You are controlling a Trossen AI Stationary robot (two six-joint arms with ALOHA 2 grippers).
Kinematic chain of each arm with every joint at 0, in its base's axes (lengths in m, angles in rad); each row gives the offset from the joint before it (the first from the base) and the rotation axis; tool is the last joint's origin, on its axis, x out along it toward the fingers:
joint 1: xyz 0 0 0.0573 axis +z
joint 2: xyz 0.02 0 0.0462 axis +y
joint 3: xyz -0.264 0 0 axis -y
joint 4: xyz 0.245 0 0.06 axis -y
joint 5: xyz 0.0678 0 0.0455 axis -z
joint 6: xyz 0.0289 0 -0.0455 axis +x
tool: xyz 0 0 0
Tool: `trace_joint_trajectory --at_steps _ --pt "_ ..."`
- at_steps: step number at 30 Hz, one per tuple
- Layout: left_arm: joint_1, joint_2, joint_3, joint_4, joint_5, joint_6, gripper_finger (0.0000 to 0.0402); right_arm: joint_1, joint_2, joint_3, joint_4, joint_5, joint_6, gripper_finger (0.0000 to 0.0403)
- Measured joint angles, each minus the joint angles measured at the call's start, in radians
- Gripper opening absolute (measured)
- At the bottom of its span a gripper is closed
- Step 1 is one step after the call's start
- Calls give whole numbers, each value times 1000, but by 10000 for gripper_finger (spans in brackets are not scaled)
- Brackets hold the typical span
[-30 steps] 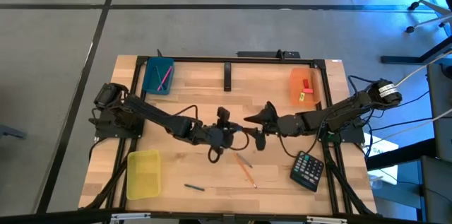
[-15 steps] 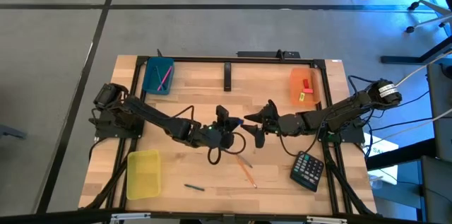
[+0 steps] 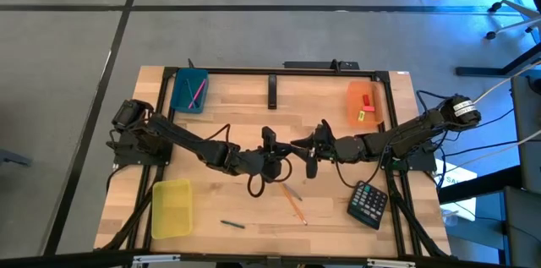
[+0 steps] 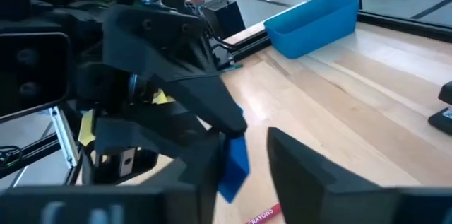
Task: Sort crayons/erasers/pens/pencils in bins
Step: Put the blue eraser into the orange bin
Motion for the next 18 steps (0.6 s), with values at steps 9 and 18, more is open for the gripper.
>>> trace_joint_trajectory --at_steps 9,18 --pt "-1 0 0 -7 7 -45 94 0 -1 1 -30 -26 -32 27" --pt "36 -1 0 -102 148 -249 117 -40 -45 0 -370 201 -18 40"
